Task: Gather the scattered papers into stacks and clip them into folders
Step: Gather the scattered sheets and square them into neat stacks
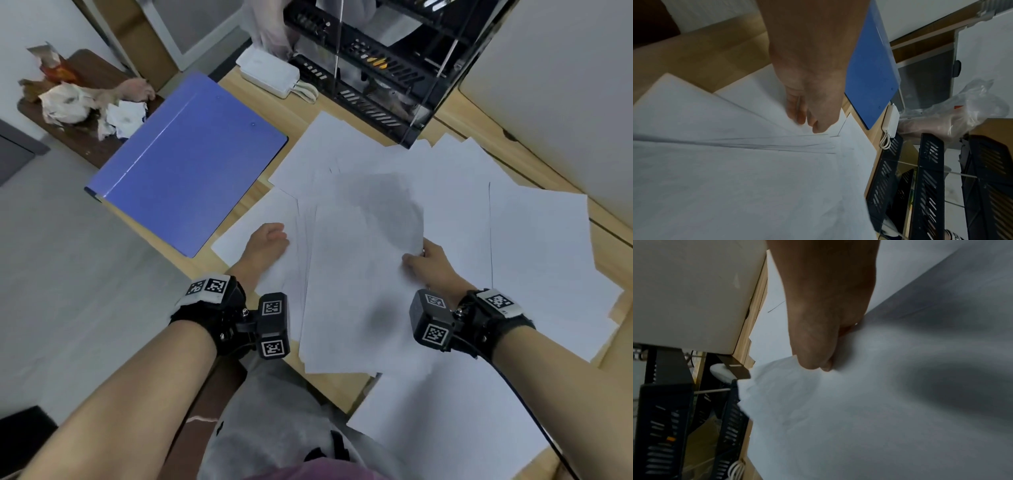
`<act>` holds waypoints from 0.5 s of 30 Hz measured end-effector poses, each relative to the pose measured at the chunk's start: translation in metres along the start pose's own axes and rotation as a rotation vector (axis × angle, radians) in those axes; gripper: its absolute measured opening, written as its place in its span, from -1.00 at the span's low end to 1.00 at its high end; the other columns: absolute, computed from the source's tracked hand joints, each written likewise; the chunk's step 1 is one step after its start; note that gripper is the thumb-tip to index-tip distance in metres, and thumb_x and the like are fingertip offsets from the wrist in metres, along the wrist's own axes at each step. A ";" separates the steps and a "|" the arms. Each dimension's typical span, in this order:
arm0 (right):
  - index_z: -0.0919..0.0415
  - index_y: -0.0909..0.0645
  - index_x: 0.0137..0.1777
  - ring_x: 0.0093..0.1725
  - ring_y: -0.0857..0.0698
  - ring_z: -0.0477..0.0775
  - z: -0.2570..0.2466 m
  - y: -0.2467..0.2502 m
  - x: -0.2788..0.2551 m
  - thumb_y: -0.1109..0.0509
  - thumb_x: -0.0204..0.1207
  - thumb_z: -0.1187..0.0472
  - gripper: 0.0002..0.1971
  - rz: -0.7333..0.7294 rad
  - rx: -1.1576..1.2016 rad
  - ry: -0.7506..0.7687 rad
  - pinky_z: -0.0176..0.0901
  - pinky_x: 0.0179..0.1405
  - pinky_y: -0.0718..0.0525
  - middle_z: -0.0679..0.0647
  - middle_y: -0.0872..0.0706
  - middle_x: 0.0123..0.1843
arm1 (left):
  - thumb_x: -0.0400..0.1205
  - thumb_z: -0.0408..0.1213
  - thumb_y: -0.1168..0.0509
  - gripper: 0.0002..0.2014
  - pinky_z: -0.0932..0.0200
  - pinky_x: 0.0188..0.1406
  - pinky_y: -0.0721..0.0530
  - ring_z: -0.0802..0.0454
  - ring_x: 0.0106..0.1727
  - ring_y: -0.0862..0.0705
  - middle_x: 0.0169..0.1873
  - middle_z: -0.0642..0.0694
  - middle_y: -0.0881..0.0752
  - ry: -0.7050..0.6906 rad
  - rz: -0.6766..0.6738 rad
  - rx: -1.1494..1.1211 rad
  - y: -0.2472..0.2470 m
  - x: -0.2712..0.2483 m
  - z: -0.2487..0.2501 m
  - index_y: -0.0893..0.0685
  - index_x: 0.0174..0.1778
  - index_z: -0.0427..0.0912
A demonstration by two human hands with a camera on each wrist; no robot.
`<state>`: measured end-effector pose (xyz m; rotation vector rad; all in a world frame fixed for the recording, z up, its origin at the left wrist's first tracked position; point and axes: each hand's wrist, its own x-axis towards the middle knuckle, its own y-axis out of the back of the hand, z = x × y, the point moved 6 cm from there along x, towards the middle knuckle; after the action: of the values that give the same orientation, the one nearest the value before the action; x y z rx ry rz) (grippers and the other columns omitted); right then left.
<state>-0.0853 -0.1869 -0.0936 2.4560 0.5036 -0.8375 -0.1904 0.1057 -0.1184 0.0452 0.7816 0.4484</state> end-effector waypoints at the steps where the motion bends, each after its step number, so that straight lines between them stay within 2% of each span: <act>1: 0.26 -0.55 0.18 -0.33 -0.62 0.03 -0.001 0.001 -0.001 -0.16 0.58 0.49 -0.73 0.013 0.026 0.005 -0.32 -0.52 -0.58 0.08 -0.66 -0.21 | 0.66 -0.32 -0.28 -0.60 0.30 -0.03 -0.59 0.10 -0.06 -0.61 0.37 -0.25 -0.61 0.000 -0.029 0.002 -0.004 -0.001 0.001 -0.48 0.43 -0.11; 2: 0.26 -0.55 0.16 -0.32 -0.62 0.03 -0.003 0.003 -0.003 -0.17 0.59 0.49 -0.76 0.027 0.061 0.016 -0.35 -0.53 -0.59 0.06 -0.66 -0.22 | 0.65 -0.28 -0.31 -0.58 0.31 -0.05 -0.59 0.10 -0.07 -0.62 0.38 -0.28 -0.60 0.005 -0.054 0.006 -0.007 -0.003 0.002 -0.46 0.44 -0.10; 3: 0.25 -0.55 0.13 -0.30 -0.64 0.03 -0.006 0.006 -0.004 -0.19 0.60 0.49 -0.78 0.040 0.102 0.031 -0.33 -0.49 -0.61 0.04 -0.67 -0.23 | 0.63 -0.20 -0.36 -0.52 0.28 0.06 -0.61 0.09 0.03 -0.64 0.40 -0.25 -0.58 0.003 -0.079 0.017 -0.010 -0.005 0.004 -0.44 0.47 -0.08; 5: 0.22 -0.59 0.05 -0.31 -0.70 -0.02 -0.012 0.014 -0.004 -0.23 0.60 0.47 -0.81 0.081 0.191 0.053 -0.25 -0.39 -0.62 0.00 -0.73 -0.27 | 0.59 -0.03 -0.43 -0.37 0.18 0.38 -0.49 0.10 0.36 -0.53 0.48 0.02 -0.49 -0.038 -0.128 0.050 -0.015 -0.010 0.013 -0.37 0.55 -0.01; 6: 0.20 -0.61 -0.03 -0.37 -0.71 -0.07 -0.017 0.018 -0.004 -0.25 0.59 0.47 -0.82 0.101 0.245 0.059 -0.26 -0.40 -0.62 -0.01 -0.73 -0.31 | 0.55 0.04 -0.46 -0.31 0.17 0.44 -0.41 0.15 0.44 -0.45 0.47 0.14 -0.43 -0.064 -0.158 0.079 -0.017 -0.015 0.021 -0.35 0.57 0.03; 7: 0.19 -0.61 -0.10 -0.43 -0.70 -0.11 -0.023 0.024 -0.008 -0.26 0.58 0.48 -0.80 0.123 0.300 0.072 -0.31 -0.45 -0.62 0.00 -0.72 -0.34 | 0.52 0.07 -0.48 -0.29 0.14 0.46 -0.41 0.17 0.43 -0.46 0.41 0.21 -0.46 -0.101 -0.187 0.111 -0.021 -0.020 0.031 -0.37 0.56 0.04; 9: 0.20 -0.58 -0.21 -0.53 -0.67 -0.17 -0.041 0.033 -0.014 -0.26 0.58 0.51 -0.76 0.153 0.378 0.126 -0.42 -0.59 -0.55 -0.04 -0.71 -0.43 | 0.51 -0.02 -0.51 -0.42 0.05 0.32 -0.63 0.09 0.29 -0.68 0.26 0.13 -0.69 -0.178 -0.222 0.128 -0.028 -0.028 0.055 -0.54 0.45 -0.01; 11: 0.18 -0.57 -0.20 -0.56 -0.65 -0.26 -0.064 0.035 -0.016 -0.23 0.59 0.53 -0.74 0.144 0.431 0.192 -0.46 -0.66 -0.47 -0.15 -0.73 -0.48 | 0.54 -0.15 -0.50 -0.57 0.07 0.15 -0.73 -0.01 0.17 -0.76 0.11 0.02 -0.79 -0.231 -0.192 0.083 -0.028 -0.029 0.075 -0.65 0.32 -0.09; 13: 0.15 -0.60 -0.09 -0.43 -0.71 -0.27 -0.090 0.047 -0.024 -0.23 0.60 0.51 -0.75 0.157 0.507 0.272 -0.48 -0.58 -0.51 -0.08 -0.77 -0.25 | 0.56 -0.24 -0.49 -0.63 0.19 0.01 -0.74 0.00 0.13 -0.78 0.10 -0.05 -0.80 -0.314 -0.186 0.004 -0.032 -0.030 0.103 -0.67 0.28 -0.15; 15: 0.19 -0.62 0.06 -0.16 -0.77 -0.12 -0.110 0.063 -0.030 -0.25 0.60 0.45 -0.80 0.176 0.603 0.346 -0.37 -0.31 -0.64 0.04 -0.77 -0.01 | 0.57 -0.31 -0.47 -0.63 0.31 -0.08 -0.72 0.10 0.07 -0.80 0.13 -0.10 -0.79 -0.397 -0.215 -0.066 -0.036 -0.036 0.131 -0.65 0.30 -0.22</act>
<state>-0.0265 -0.1821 0.0222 3.1714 0.1499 -0.5428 -0.1088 0.0747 -0.0086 -0.0113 0.3753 0.2489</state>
